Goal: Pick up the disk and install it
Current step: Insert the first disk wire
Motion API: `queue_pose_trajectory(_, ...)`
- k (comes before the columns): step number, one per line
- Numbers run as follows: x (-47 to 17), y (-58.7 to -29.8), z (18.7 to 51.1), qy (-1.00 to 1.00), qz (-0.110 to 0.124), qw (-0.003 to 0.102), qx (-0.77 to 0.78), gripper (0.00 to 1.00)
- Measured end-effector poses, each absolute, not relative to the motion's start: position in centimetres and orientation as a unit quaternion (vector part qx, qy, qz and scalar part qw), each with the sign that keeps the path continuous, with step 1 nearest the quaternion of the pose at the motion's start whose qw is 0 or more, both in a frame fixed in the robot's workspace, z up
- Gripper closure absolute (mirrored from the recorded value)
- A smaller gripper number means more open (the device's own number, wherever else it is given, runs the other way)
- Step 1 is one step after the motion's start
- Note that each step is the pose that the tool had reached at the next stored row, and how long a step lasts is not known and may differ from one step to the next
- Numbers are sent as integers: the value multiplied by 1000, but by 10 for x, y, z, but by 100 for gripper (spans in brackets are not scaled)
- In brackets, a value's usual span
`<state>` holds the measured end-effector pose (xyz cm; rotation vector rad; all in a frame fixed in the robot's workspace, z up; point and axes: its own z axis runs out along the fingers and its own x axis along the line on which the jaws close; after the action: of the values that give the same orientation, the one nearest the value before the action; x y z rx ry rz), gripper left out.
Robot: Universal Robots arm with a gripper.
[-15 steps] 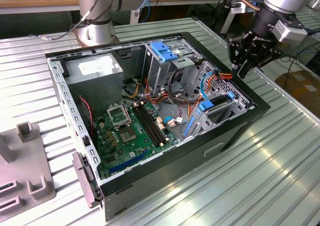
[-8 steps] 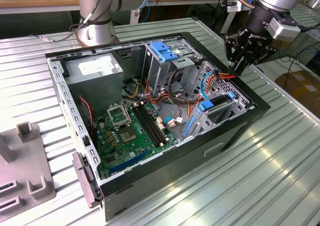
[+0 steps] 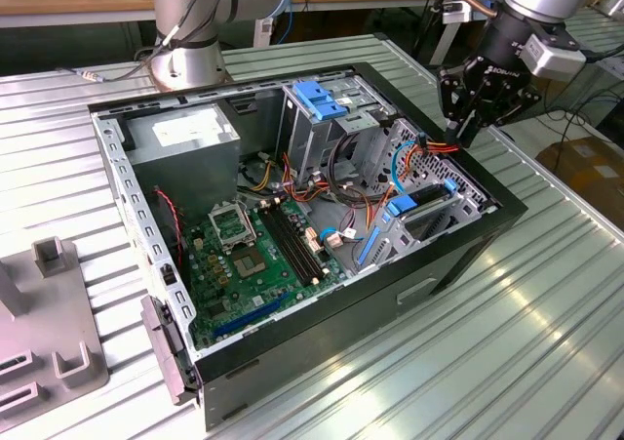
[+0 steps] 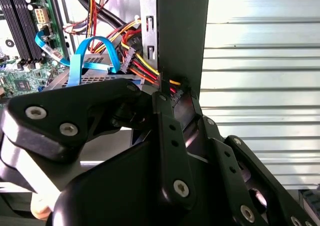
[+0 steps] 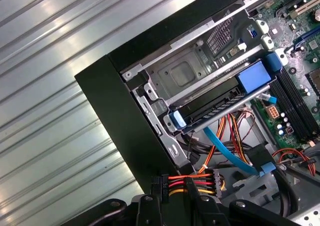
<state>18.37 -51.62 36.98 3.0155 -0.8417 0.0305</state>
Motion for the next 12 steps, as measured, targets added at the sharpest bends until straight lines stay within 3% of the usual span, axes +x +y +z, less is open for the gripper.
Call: queue_pose_trajectory(12,186,-517,366,-279,10,6,960,69)
